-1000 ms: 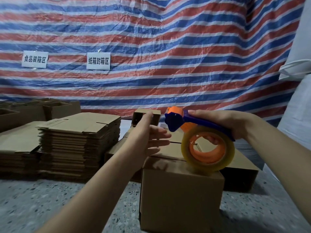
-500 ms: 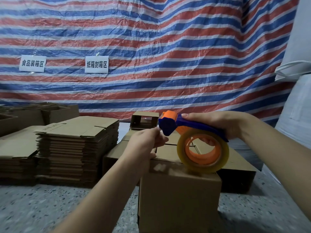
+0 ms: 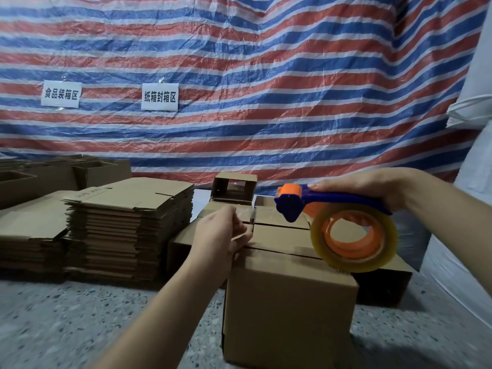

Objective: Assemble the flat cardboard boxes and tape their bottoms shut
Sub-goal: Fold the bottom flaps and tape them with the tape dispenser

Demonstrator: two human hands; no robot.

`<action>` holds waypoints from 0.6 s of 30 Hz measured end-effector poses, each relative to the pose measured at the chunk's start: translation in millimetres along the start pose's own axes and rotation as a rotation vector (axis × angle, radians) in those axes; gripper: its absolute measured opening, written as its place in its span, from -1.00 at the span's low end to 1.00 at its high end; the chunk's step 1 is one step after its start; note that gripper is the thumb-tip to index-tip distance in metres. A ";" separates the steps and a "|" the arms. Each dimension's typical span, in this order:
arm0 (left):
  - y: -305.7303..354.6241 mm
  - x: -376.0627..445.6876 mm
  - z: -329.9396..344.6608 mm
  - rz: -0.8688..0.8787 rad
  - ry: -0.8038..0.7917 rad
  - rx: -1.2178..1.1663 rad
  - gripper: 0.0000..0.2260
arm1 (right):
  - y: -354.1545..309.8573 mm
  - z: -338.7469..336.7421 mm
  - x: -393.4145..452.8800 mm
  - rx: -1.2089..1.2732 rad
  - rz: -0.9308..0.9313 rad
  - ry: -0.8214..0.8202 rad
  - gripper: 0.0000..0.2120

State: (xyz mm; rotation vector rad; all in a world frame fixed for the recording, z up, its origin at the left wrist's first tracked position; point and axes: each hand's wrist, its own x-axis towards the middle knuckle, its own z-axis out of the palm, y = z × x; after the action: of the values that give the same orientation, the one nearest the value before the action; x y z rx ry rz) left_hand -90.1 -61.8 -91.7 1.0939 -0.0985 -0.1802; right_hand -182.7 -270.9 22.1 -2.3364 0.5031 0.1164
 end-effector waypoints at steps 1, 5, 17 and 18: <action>0.2 0.0 -3.8 0.045 -0.020 0.026 -0.75 | -0.8 0.5 -0.8 -0.006 0.003 0.001 -0.25; 7.4 4.0 -24.1 0.283 -0.104 0.406 -0.67 | -8.2 3.3 -0.6 -0.085 0.018 -0.002 -0.28; -0.5 15.3 -56.0 0.133 -0.127 0.517 -0.66 | -42.7 17.9 14.7 -0.348 0.077 -0.046 -0.25; -3.3 16.0 -57.1 0.122 -0.132 0.514 -0.66 | -43.6 18.3 15.6 -0.358 0.080 -0.048 -0.25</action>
State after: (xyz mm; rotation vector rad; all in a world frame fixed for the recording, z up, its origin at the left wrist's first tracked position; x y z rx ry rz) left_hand -65.1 -16.5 -120.8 1.5823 -0.3429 -0.1187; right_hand -150.3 -234.8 33.5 -2.6531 0.5919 0.3230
